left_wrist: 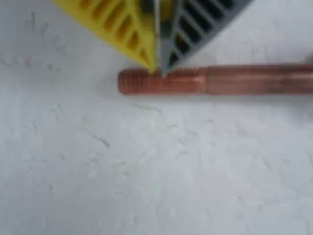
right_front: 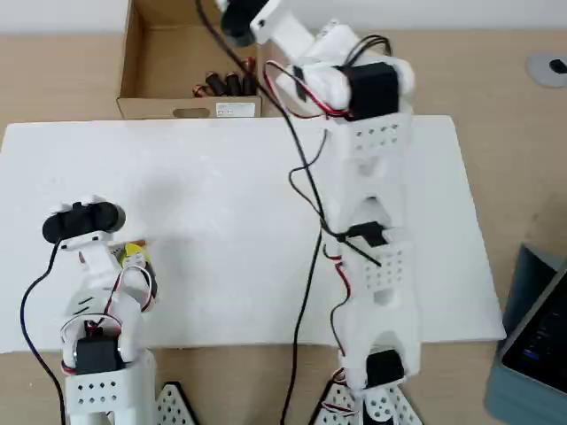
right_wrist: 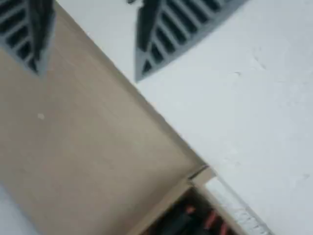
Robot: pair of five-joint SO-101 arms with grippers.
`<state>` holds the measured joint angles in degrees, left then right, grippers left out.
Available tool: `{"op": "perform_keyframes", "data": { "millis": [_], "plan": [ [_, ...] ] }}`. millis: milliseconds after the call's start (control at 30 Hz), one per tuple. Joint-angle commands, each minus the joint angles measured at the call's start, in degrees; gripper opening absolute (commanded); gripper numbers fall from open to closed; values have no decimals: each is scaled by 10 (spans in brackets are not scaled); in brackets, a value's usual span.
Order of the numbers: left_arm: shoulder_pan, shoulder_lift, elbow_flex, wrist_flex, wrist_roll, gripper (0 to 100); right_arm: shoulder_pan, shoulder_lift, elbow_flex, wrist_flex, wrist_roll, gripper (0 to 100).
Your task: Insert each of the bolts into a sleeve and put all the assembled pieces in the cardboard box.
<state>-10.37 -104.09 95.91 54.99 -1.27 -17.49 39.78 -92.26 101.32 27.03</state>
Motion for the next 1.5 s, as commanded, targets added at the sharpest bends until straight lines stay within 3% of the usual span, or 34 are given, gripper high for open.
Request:
{"op": "perform_keyframes", "data": {
  "millis": [0,400,633,1033,1467],
  "plan": [
    [-6,-4,1,2,0,1,27,-57,35,11,-7,138],
    [-6,-4,1,2,0,1,115,-270,467,11,-30,140],
    [-6,-4,1,2,0,1,138,-342,687,8,84,140],
    [-6,-4,1,2,0,1,209,-351,815,-30,322,143],
    [-6,-4,1,2,0,1,209,-253,844,-114,416,200]
  ]
}}
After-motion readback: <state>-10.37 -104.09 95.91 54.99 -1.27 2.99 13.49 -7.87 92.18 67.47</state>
